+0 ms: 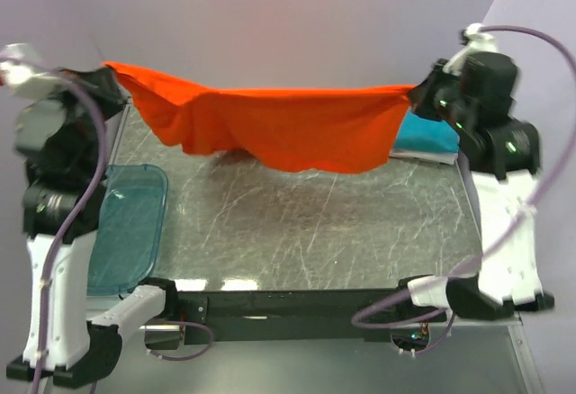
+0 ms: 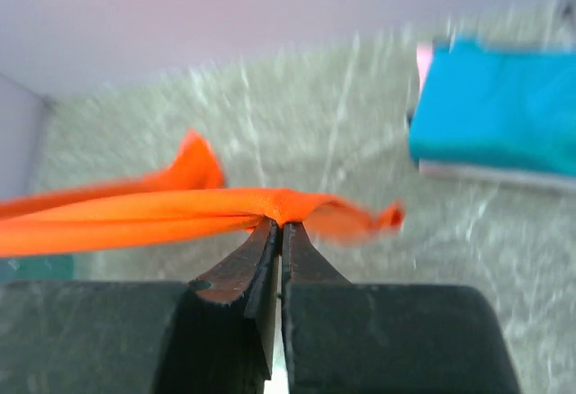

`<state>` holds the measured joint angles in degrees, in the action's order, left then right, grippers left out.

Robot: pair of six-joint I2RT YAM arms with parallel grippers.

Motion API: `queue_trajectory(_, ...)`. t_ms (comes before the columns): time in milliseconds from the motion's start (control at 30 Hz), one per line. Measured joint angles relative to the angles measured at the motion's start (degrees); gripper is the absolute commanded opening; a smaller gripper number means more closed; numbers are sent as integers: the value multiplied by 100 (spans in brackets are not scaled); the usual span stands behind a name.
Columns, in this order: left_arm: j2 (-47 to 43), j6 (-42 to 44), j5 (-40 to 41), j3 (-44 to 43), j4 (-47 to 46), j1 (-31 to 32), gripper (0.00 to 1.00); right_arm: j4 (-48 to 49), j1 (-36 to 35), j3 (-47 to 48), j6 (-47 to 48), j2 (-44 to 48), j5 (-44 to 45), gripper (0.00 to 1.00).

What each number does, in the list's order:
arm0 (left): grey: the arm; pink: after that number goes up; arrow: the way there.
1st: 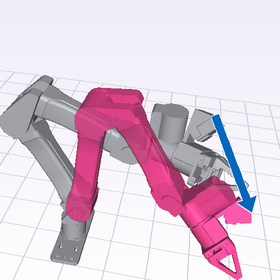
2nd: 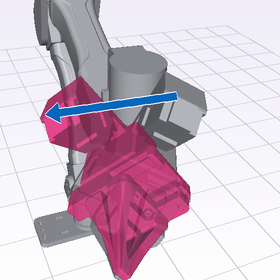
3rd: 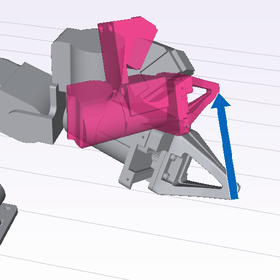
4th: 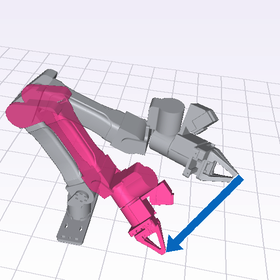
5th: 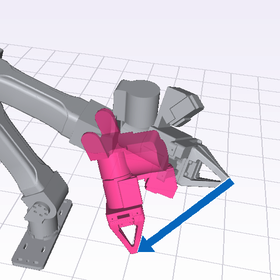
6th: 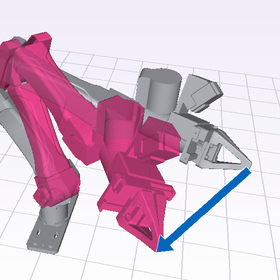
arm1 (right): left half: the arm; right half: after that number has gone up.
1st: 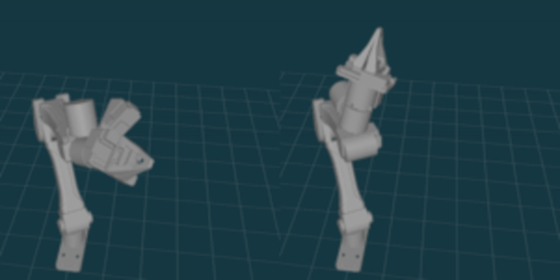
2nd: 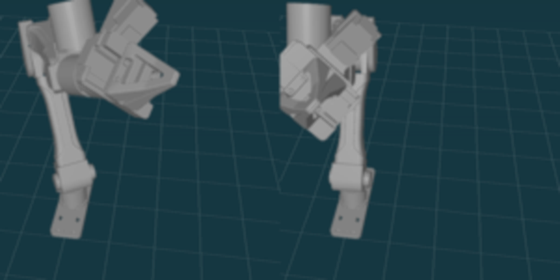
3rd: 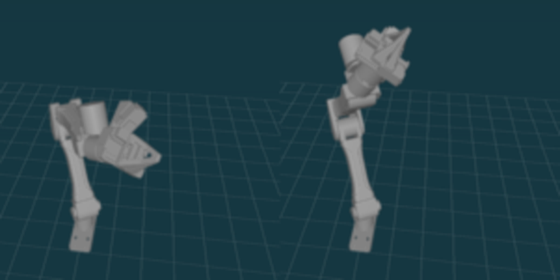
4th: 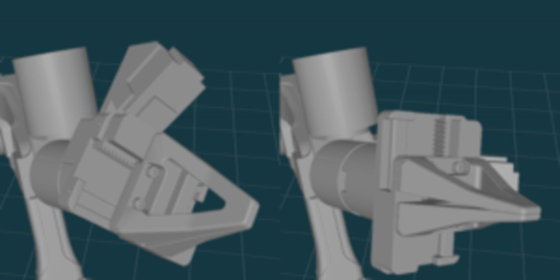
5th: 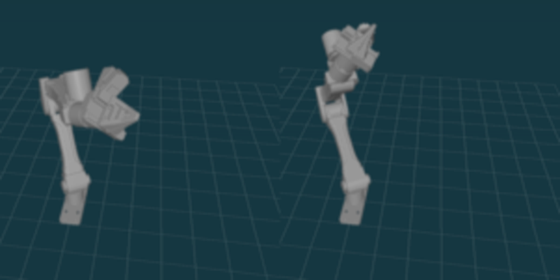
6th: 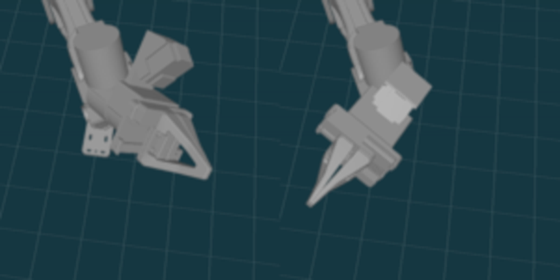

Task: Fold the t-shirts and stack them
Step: Flatten the tshirt out

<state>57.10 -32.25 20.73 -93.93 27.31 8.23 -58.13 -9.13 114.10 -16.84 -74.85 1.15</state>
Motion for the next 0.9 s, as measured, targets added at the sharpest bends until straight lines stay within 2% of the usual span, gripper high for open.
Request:
queue_trajectory(133, -199, 144, 55, -568, -205, 0, 0, 426, -2, -4, 26, 693, 98, 0)
queue_trajectory(333, 116, 136, -391, -1211, -612, 0, 0, 826, 0, 179, 33, 949, 179, 0)
queue_trajectory(533, 1185, -35, -1202, -1204, -841, -2, 0, 979, 2, -289, 92, 323, 219, 0)
queue_trajectory(733, 2433, -166, -1847, -1182, -774, -2, 0, 938, 15, -387, 153, -852, 177, 0)
queue_trajectory(900, 2597, -186, -2046, -1215, -612, -4, 0, 857, 15, -323, 146, -1058, 83, 0)
